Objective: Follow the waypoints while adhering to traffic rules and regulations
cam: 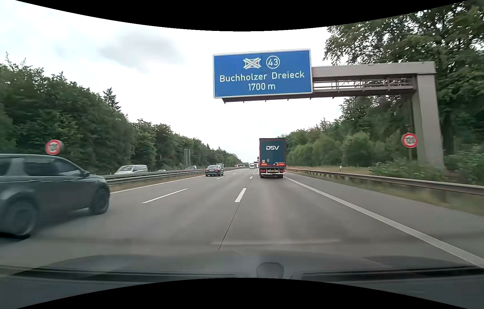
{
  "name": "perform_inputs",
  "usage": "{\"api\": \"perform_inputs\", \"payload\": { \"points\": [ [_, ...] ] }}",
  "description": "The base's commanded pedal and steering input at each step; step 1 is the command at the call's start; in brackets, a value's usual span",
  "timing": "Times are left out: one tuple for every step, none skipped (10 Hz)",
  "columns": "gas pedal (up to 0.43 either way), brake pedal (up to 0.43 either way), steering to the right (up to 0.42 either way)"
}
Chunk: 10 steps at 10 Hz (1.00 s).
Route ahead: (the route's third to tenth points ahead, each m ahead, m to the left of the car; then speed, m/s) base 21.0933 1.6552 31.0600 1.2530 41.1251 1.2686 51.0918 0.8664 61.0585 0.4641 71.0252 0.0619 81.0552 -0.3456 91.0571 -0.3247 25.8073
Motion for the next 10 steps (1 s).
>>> {"api": "perform_inputs", "payload": {
  "points": [
    [0.5,0.0,-0.008],
    [0.5,0.0,-0.008],
    [0.5,0.0,-0.008],
    [0.5,0.0,-0.007],
    [0.5,0.0,-0.008],
    [0.5,0.0,-0.007],
    [0.5,0.0,-0.005],
    [0.5,0.0,-0.004],
    [0.5,0.0,-0.003],
    [0.5,0.0,-0.001]
  ]
}}
